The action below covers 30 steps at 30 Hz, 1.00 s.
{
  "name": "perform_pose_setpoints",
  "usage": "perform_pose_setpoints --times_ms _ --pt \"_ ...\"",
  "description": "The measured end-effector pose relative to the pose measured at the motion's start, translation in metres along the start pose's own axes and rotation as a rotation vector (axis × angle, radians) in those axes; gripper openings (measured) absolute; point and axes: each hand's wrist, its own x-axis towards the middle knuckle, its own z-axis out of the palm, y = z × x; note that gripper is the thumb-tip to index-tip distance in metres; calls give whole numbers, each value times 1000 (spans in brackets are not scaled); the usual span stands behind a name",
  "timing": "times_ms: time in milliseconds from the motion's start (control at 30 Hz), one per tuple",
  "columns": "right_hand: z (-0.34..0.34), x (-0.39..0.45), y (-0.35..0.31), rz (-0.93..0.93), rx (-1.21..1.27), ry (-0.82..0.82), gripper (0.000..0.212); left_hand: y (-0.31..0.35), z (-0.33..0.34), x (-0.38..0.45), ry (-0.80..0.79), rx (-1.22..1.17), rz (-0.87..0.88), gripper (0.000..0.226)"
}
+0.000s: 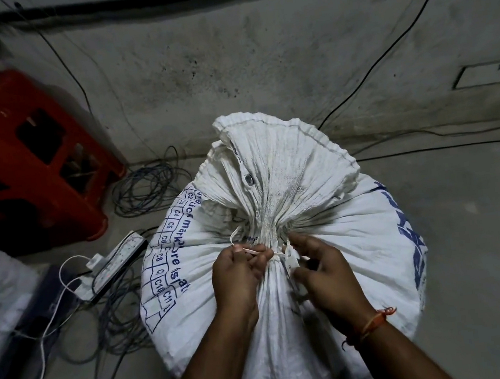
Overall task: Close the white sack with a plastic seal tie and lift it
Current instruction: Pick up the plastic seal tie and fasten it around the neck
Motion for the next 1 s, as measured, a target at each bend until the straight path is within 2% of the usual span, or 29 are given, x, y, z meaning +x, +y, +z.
perform_pose_setpoints --times_ms 267,1000 --pt "-2 1 0 -2 -17 3 66 0 0 1 22 -3 -14 34" --pt "1 3 2 -1 -37 -10 64 -3 2 4 21 -14 -15 37"
